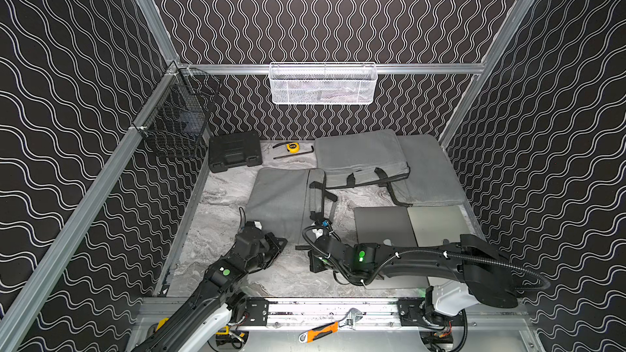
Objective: Open the zippered laptop bag and take out the laptop
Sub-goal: Unzip the zipper on the zippered laptop bag.
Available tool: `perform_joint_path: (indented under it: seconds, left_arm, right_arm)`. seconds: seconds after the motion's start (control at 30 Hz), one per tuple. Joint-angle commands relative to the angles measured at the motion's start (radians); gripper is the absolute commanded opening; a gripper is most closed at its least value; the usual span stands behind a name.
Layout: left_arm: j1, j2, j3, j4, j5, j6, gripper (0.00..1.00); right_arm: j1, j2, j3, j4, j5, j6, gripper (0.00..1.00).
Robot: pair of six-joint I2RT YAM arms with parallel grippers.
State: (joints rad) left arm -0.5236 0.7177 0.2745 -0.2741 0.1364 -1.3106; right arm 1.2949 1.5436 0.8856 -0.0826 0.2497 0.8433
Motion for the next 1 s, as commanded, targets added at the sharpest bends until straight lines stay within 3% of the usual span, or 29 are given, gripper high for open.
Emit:
perform_joint_path:
  seconds: [0.0,0.23,0.57,0.77,0.97]
  left_arm:
    - [0.001,0.004,0.015,0.016,-0.020,0.057,0.00]
    - [0.002,-0.014,-0.002,0.019,0.022,0.079,0.00]
    - [0.002,0.065,-0.054,0.113,0.119,0.144,0.00]
    - [0.003,0.063,-0.023,0.078,0.122,0.240,0.42]
    - [0.002,0.121,0.045,0.049,0.194,0.379,0.55]
  right_arm:
    - [0.003,-0.020,-0.015,0.018,0.017,-0.027,0.00]
    - [-0.029,-0.060,-0.073,0.017,0.034,-0.065,0.00]
    - [-0.083,-0.070,-0.118,0.056,-0.058,-0.116,0.00]
    - [-0.080,-0.078,-0.127,0.066,-0.066,-0.109,0.00]
    - [-0.081,-0.102,-0.116,0.028,-0.051,-0.136,0.00]
